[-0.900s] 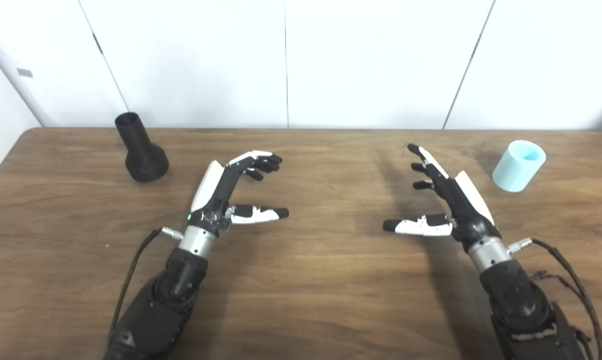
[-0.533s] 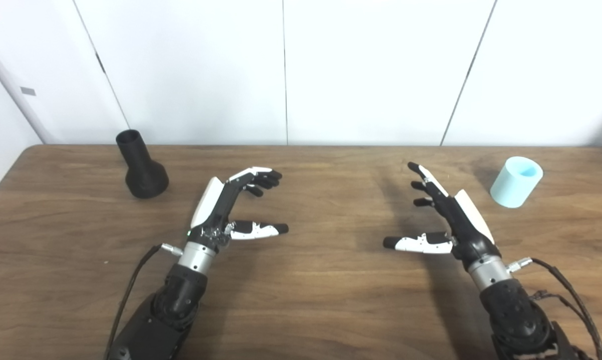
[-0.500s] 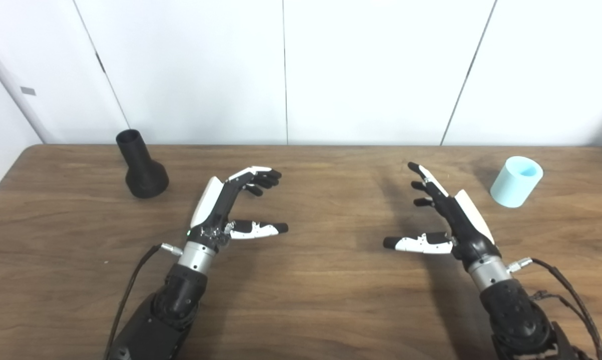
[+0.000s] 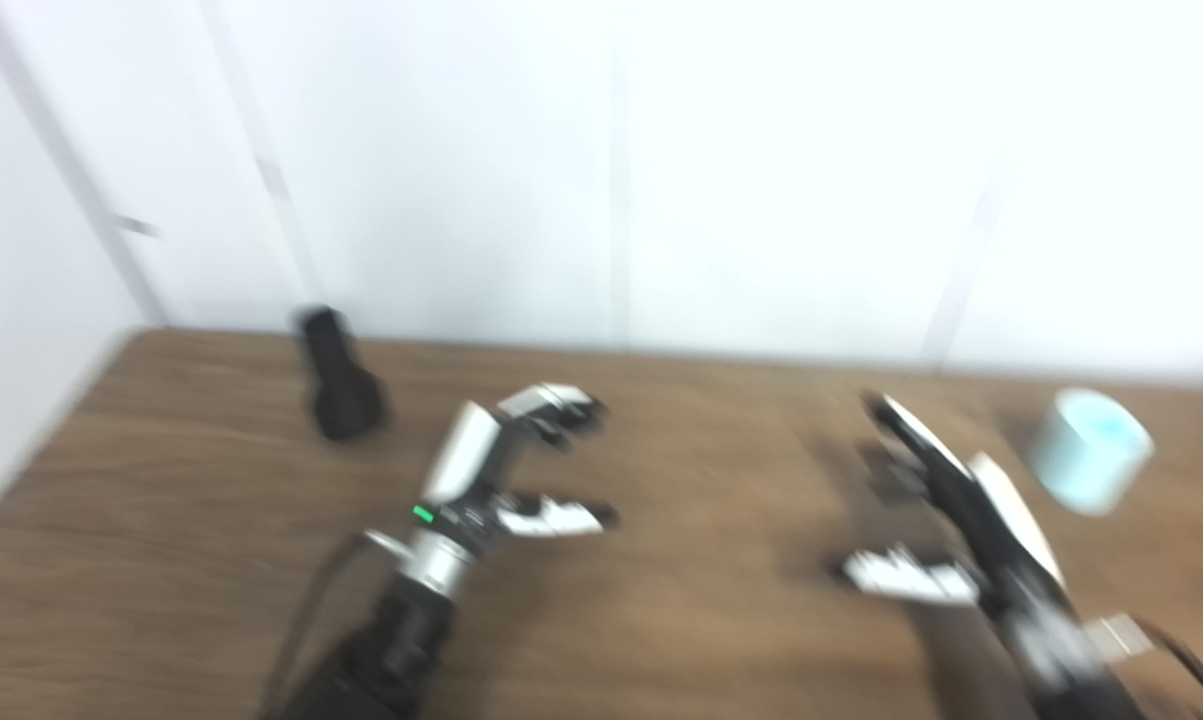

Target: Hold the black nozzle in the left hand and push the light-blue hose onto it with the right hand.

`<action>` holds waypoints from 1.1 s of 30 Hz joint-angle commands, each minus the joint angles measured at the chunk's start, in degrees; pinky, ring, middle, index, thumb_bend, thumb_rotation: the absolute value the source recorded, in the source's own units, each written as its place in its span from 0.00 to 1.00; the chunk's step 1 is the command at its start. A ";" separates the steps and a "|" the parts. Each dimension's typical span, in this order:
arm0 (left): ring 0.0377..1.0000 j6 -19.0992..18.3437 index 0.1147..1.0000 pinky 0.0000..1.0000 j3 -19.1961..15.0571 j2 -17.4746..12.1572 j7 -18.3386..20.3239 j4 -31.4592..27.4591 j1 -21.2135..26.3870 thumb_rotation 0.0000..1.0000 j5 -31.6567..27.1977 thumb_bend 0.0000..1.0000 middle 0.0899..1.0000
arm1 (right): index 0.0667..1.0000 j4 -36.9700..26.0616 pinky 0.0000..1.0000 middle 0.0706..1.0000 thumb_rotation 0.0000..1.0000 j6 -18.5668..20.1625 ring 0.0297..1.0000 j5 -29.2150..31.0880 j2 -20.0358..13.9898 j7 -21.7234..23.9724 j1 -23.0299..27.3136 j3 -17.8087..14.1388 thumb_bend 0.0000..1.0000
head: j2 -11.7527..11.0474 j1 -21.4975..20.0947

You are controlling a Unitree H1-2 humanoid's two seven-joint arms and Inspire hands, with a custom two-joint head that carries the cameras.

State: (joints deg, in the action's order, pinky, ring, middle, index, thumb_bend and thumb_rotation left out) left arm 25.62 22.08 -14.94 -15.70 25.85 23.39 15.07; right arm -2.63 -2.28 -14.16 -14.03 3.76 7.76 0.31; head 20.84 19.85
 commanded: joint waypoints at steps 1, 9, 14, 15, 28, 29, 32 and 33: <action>0.65 1.30 0.66 0.59 2.68 2.35 -2.66 6.45 -5.86 0.05 2.41 0.79 0.65 | 0.86 -1.43 0.63 0.86 0.00 -1.29 0.73 0.79 -0.54 -0.61 1.37 -0.72 0.77 | -0.63 1.05; 0.71 -4.04 0.80 0.61 -2.11 0.53 -1.78 -5.27 -6.05 0.21 10.62 0.79 0.72 | 0.81 -0.44 0.52 0.82 0.14 -1.24 0.68 0.08 -0.96 -0.74 1.79 -1.02 0.81 | -1.99 4.06; 0.74 -9.07 0.83 0.61 -7.20 -1.56 -1.35 -15.71 -7.21 0.26 16.58 0.82 0.77 | 0.80 0.86 0.48 0.79 0.15 -2.05 0.65 -0.44 -1.24 -0.73 2.52 -0.89 0.82 | -2.02 4.80; 0.75 -9.73 0.84 0.61 -8.58 -2.18 -1.30 -17.50 -7.26 0.27 17.36 0.82 0.78 | 0.79 0.88 0.47 0.78 0.14 -1.90 0.65 -0.65 -1.29 -0.68 2.67 -0.79 0.82 | -1.94 4.95; 0.87 -14.47 0.91 0.73 -23.59 -11.15 4.23 -24.44 -2.80 0.20 13.60 0.76 0.90 | 0.78 1.99 0.43 0.78 0.20 -1.82 0.60 0.02 -1.08 -0.54 3.44 -1.09 0.82 | -1.31 5.25; 0.87 -14.85 0.91 0.72 -24.04 -11.41 4.22 -24.88 -2.58 0.21 14.10 0.76 0.91 | 0.78 2.11 0.42 0.77 0.19 -1.68 0.60 0.08 -1.12 -0.40 3.53 -1.01 0.82 | -1.31 5.25; 0.90 -16.73 0.95 0.74 -25.24 -12.06 4.21 -25.91 -1.99 0.27 15.80 0.77 0.93 | 0.78 2.16 0.41 0.76 0.17 -1.15 0.59 0.17 -1.08 -0.13 3.70 -0.92 0.82 | -1.12 5.54; 0.93 -17.16 0.96 0.77 -25.75 -12.15 3.96 -26.08 -1.76 0.29 16.05 0.78 0.95 | 0.78 2.34 0.41 0.76 0.17 -1.30 0.59 0.25 -1.05 -0.12 3.78 -0.93 0.82 | -1.02 5.62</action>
State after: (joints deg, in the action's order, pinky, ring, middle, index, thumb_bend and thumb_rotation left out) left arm 8.98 -2.03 -25.43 -10.88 2.17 19.16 30.23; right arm 0.85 -2.48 -14.69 -14.36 4.13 9.56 -0.21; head 19.86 25.49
